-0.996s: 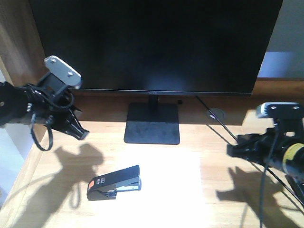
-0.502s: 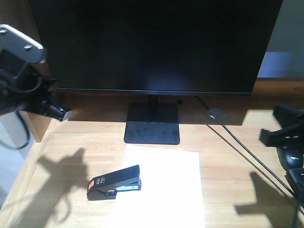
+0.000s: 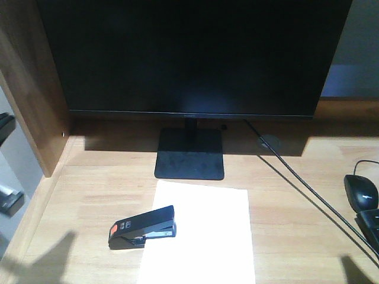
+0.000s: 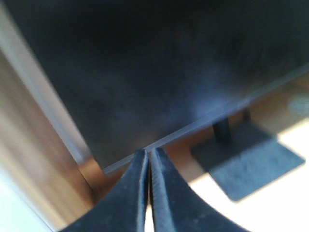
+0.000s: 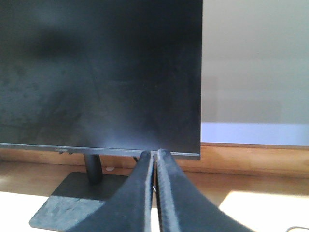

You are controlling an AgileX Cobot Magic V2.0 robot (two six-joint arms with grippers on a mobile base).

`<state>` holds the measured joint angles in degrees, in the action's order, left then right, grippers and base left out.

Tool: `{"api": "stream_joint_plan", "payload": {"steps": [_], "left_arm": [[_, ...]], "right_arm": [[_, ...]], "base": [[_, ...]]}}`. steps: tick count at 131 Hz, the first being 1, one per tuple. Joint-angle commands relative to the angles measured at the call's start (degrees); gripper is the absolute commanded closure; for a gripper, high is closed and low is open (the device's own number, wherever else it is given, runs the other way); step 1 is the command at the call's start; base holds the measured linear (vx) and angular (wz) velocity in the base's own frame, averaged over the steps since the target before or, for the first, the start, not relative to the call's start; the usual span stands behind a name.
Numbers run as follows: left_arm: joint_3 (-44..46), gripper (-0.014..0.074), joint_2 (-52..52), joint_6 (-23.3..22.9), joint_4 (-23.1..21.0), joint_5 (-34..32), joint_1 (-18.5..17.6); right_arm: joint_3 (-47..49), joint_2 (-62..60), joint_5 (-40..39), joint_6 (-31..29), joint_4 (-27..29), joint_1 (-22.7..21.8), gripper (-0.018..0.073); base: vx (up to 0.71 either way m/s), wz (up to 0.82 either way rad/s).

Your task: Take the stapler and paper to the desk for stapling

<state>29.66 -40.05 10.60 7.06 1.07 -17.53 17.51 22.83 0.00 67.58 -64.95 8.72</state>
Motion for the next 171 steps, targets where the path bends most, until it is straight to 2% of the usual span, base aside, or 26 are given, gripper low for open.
{"api": "stream_joint_plan", "payload": {"steps": [1,24,54,171], "left_arm": [[-1.21,0.0603,5.25,-0.55,-0.59,-4.61,-0.05],[-6.74,0.0603,14.76,-0.55,-0.59,-4.29,-0.05],[-8.57,0.0603,21.89,-0.55,-0.59,-0.3,-0.05],[-8.57,0.0603,22.41,-0.55,-0.59,-0.13,-0.05]], "right_arm": [[-0.42,-2.73,-0.88,-0.6,-0.56,-0.13,0.0565],[-2.89,-6.26,-0.65,-0.6,-0.5,-0.13,0.0565],[-3.15,-6.25,-0.71,-0.6,-0.5,-0.13,0.0565],[-3.15,-6.25,-0.71,-0.46,-0.5,-0.13,0.0565]], "base": [[0.0,0.0],[0.0,0.0],[0.0,0.0],[0.0,0.0]]}}
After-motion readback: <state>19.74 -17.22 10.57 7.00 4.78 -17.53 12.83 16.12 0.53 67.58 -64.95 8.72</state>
